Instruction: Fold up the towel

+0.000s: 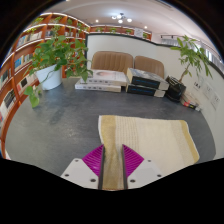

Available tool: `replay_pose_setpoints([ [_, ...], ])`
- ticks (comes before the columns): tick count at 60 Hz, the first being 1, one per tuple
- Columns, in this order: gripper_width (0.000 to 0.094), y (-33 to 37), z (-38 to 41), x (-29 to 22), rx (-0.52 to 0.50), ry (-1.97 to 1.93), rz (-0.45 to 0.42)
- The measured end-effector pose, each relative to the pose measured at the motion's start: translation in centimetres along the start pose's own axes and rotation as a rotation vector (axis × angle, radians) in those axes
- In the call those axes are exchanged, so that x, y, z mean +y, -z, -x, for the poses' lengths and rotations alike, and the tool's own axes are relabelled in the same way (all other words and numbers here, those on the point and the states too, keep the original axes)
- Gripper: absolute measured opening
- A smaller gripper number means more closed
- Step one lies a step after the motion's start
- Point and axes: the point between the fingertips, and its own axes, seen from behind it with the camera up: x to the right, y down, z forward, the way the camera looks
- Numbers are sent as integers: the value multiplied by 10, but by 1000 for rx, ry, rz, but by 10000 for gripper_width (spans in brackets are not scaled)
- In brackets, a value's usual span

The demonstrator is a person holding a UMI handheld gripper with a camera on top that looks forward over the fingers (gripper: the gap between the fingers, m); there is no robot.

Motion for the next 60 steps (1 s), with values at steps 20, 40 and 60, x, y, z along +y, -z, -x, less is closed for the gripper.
replay_pose_setpoints([
  [20,34,6,-7,-4,-99,34,55],
  [40,33,84,-176,-117,-25,35,-143],
  [60,665,40,-320,9,62,11,72],
])
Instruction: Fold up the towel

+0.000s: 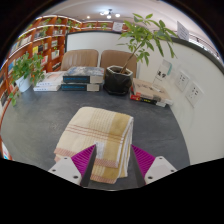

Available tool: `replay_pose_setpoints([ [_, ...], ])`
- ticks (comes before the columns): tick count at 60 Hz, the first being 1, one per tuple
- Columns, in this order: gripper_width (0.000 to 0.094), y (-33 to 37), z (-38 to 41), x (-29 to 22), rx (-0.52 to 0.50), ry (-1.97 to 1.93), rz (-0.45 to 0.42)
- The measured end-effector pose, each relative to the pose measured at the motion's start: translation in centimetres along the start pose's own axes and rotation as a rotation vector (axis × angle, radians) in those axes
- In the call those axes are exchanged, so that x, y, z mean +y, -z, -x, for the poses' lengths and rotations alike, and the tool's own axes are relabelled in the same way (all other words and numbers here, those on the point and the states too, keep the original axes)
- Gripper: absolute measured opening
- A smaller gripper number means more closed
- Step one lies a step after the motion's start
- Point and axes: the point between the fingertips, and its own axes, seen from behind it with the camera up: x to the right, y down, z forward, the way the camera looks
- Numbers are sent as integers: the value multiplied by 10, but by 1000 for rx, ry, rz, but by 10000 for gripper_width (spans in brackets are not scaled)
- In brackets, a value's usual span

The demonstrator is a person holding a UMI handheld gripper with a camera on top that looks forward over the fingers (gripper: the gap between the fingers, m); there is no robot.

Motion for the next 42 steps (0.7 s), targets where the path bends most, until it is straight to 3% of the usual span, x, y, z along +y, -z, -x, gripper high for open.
replay_pose_setpoints([
  [11,716,41,13,-15,-12,-22,-67],
  [27,735,170,91,-90,-82,-73,-269],
  [42,732,259,163,-64,-112,-90,-329],
])
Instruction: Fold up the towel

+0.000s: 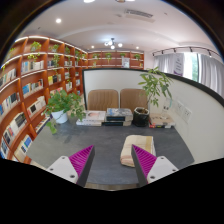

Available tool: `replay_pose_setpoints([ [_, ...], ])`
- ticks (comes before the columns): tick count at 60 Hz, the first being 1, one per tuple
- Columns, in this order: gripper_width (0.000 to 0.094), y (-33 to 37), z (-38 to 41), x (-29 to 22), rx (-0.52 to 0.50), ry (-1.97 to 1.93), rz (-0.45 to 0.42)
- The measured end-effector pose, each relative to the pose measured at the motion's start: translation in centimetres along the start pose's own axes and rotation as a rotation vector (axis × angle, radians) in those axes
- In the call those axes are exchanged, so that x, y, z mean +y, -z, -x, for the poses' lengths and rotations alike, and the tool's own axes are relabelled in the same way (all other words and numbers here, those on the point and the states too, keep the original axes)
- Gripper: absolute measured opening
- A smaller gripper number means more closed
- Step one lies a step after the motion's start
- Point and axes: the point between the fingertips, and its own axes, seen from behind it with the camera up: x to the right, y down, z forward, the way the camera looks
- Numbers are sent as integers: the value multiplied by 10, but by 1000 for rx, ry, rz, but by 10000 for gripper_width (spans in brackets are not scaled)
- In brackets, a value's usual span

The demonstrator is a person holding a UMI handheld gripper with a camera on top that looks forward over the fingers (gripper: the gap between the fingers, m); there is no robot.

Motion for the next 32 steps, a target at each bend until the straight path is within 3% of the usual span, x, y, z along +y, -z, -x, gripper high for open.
replay_pose_setpoints([
  [15,732,47,34,43,3,14,45],
  [32,732,64,49,57,-2,43,62],
])
